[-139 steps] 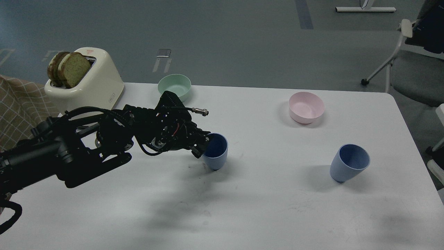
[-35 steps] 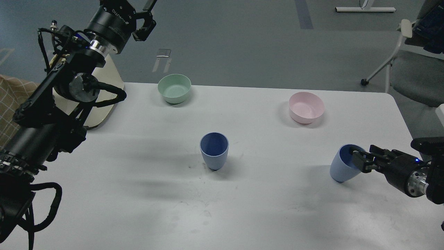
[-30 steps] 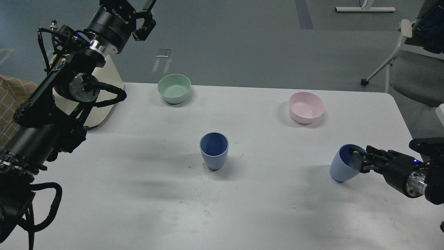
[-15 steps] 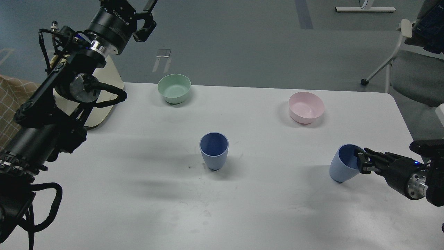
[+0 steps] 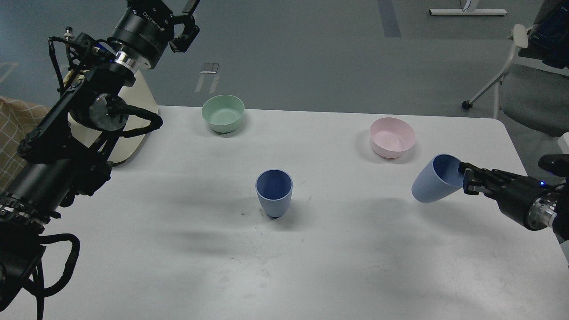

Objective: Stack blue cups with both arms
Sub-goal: 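Lift the blue cup with the right hand and carry it over the centered cup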

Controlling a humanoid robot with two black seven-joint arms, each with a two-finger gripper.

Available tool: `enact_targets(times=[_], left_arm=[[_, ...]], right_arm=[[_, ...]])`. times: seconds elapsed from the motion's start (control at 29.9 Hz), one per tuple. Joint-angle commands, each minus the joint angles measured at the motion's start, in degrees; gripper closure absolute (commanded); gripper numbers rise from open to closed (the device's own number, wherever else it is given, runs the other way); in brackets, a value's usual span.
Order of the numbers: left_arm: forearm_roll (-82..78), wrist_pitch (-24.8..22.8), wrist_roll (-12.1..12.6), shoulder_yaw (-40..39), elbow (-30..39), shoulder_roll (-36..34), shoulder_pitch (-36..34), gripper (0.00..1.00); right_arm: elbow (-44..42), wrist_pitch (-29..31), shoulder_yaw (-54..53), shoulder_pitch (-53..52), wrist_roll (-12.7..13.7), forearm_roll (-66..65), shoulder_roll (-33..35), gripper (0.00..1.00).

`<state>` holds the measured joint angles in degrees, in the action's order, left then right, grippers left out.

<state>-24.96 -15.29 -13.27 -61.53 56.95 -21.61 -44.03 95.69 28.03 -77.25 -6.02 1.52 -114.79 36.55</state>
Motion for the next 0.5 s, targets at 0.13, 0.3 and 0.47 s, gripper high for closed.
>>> enact_targets(times=[0.13, 0.3, 0.47], left_arm=[[0.0, -0.01, 0.18, 0.09, 0.09, -0.01, 0.08, 0.03], [-0.08, -0.36, 0.53, 0.09, 0.27, -0.01, 0.0, 0.03], [-0.08, -0.36, 0.53, 0.09, 0.18, -0.19, 0.09, 0.03]], right_arm=[[-0.24, -0.03, 2.44, -17.33, 0.15, 7.03, -0.42, 1.0], [0.9, -0.03, 13.32, -25.34, 0.24, 7.03, -4.29, 1.0], [-0.06, -0.03, 23.69, -33.33, 0.59, 6.42, -9.29, 1.0]])
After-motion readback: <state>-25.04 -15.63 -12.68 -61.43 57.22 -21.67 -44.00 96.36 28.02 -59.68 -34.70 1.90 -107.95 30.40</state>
